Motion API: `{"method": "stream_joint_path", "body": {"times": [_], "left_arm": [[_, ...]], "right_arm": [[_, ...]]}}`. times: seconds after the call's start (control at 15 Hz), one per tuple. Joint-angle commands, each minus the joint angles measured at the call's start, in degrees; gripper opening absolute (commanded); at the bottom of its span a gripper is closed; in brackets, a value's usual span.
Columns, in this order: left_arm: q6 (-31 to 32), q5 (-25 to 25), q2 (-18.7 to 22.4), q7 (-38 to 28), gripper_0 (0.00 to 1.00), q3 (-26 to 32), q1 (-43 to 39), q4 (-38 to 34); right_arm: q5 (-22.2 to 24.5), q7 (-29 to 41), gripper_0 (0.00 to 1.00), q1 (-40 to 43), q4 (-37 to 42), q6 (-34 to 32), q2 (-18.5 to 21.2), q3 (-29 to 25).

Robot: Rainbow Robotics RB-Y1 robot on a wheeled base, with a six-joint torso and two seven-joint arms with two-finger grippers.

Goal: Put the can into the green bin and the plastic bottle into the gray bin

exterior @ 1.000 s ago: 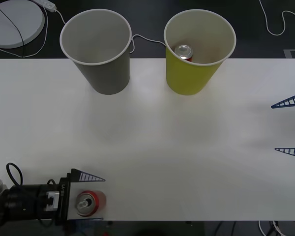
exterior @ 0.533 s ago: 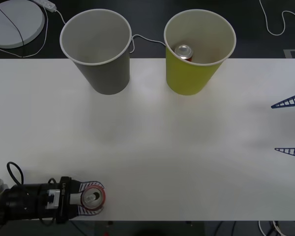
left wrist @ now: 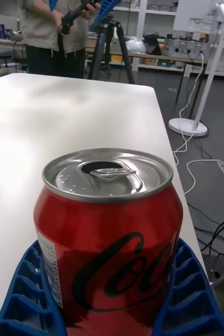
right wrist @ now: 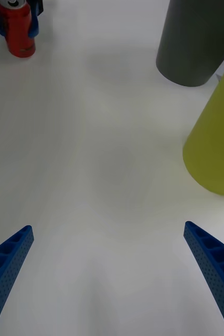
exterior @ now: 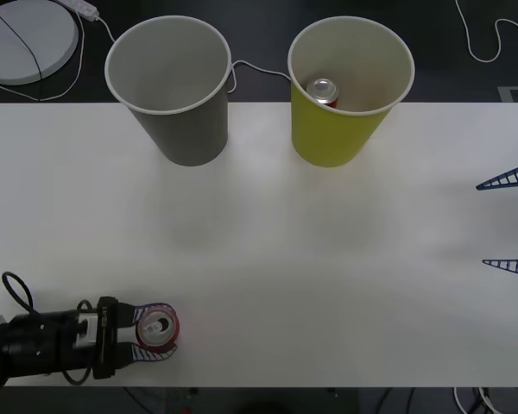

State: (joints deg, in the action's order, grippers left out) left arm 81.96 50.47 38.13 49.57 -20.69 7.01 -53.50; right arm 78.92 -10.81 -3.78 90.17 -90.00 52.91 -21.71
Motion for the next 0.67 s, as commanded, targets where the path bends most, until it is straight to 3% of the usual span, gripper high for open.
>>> {"method": "stream_joint_path", "body": {"times": [0.07,0.67], "left_arm": [[0.0,2.1,1.0,-5.7,0.00,2.6,-0.1,-2.7],[-0.1,20.0,7.2,-33.9,0.00,18.7,-0.1,-20.4]], "right_arm": [[0.0,0.0,1.00,0.0,0.0,0.0,0.0,0.0],[0.0,0.0,1.00,0.0,0.0,0.0,0.0,0.0]]}}
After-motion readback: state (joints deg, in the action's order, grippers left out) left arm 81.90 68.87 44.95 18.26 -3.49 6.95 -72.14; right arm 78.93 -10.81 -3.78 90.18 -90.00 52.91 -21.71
